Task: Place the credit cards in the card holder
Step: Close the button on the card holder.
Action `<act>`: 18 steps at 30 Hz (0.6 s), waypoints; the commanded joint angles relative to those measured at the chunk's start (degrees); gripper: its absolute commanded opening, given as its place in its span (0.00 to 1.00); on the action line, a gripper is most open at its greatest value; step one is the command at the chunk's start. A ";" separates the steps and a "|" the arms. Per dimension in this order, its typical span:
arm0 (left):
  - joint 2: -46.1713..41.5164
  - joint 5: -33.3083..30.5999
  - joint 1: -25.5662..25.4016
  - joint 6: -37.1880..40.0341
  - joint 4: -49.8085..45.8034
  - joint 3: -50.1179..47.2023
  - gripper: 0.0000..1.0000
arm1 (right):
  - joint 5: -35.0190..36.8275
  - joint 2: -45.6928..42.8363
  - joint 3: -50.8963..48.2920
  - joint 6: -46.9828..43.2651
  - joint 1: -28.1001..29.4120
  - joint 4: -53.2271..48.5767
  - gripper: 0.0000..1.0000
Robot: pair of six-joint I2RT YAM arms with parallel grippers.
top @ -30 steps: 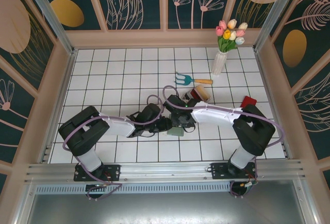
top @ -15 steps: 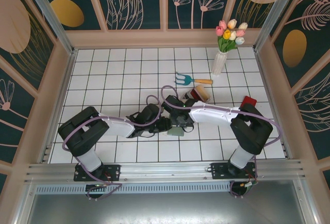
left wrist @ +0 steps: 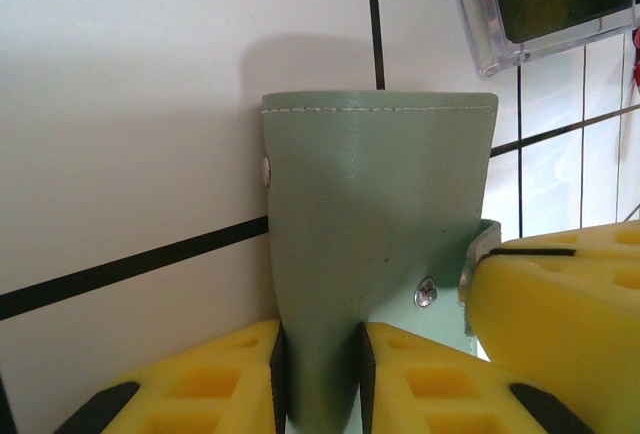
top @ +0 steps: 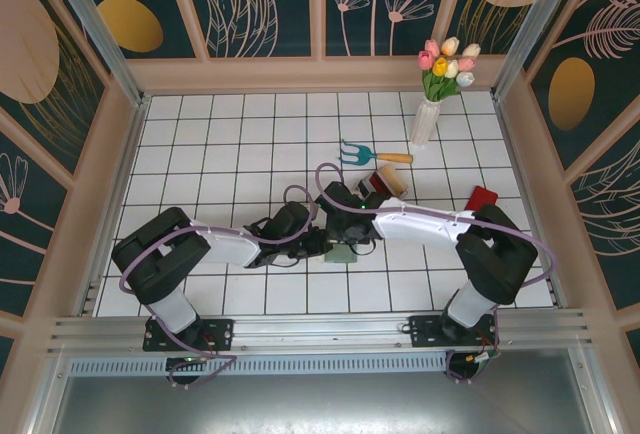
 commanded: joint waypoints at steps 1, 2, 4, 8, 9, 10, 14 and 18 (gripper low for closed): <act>0.30 1.32 -0.45 -0.24 -3.05 -0.75 0.27 | -1.40 -0.17 -0.98 0.40 -0.47 1.89 0.00; 0.30 1.22 -0.43 -0.15 -3.13 -0.75 0.26 | -1.25 -0.15 -0.98 0.38 -0.47 1.31 0.00; 0.33 1.14 -0.42 -0.07 -3.36 -0.75 0.26 | -1.43 -0.18 -1.33 0.11 -0.60 0.56 0.00; 0.41 1.14 -0.38 0.01 -3.45 -0.66 0.26 | -2.25 -0.35 -1.82 -0.43 -0.77 0.50 0.00; 0.52 1.09 -0.42 0.03 -3.41 -0.60 0.26 | -2.99 -0.20 -1.91 -0.59 -0.78 0.82 0.00; 0.52 1.06 -0.44 0.03 -3.54 -0.49 0.26 | -3.30 -0.20 -2.03 -0.61 -0.84 0.83 0.00; 0.52 0.97 -0.39 0.04 -3.53 -0.48 0.26 | -4.28 -0.21 -4.39 -0.22 -1.42 3.97 0.00; 0.56 0.97 -0.43 -0.03 -3.67 -0.36 0.26 | -6.21 -0.64 -8.96 1.15 -2.61 9.46 0.00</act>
